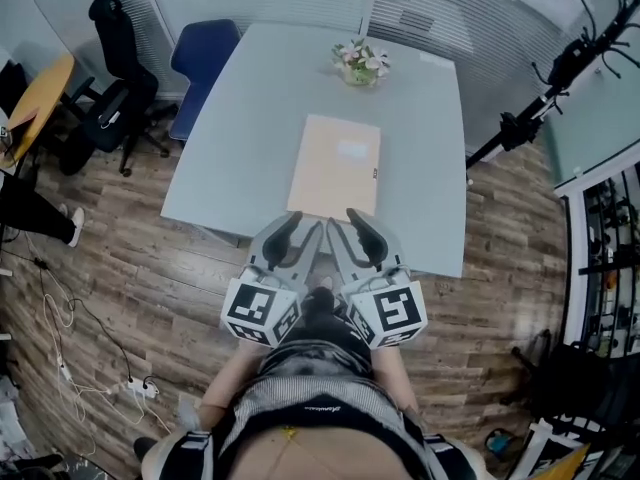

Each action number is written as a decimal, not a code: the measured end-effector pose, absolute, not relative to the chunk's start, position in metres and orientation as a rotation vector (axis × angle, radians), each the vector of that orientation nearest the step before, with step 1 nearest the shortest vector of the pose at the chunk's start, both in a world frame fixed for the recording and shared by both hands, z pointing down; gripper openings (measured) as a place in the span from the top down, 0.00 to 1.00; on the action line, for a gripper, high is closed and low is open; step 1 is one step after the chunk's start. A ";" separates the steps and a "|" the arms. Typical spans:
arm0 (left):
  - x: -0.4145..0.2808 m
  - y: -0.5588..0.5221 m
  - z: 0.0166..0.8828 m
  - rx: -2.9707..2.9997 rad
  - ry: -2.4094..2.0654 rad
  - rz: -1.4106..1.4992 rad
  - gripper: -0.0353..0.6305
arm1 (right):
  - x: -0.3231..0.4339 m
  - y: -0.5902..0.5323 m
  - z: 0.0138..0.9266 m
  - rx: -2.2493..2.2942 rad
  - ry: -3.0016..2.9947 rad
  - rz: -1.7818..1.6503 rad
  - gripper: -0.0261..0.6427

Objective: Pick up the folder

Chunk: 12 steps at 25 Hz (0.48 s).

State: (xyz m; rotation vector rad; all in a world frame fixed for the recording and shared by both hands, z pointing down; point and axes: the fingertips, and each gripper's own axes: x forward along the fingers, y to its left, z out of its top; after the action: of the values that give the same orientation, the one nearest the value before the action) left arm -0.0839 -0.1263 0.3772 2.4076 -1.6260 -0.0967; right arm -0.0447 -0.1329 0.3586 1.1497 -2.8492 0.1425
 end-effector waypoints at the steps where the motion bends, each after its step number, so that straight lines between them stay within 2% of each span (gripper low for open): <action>1: -0.085 -0.136 0.376 2.403 -1.632 -0.097 0.78 | -0.045 -0.142 0.358 1.144 -2.852 0.144 0.78; 12: -0.066 -0.216 0.378 2.418 -1.610 -0.078 0.78 | -0.029 -0.221 0.358 1.145 -2.859 0.148 0.78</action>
State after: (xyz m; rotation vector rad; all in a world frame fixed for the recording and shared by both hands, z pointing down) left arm -0.0656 -0.2162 0.3781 2.4183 -1.6096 -0.0778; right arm -0.0291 -0.2207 0.3578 1.1447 -2.8588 0.1484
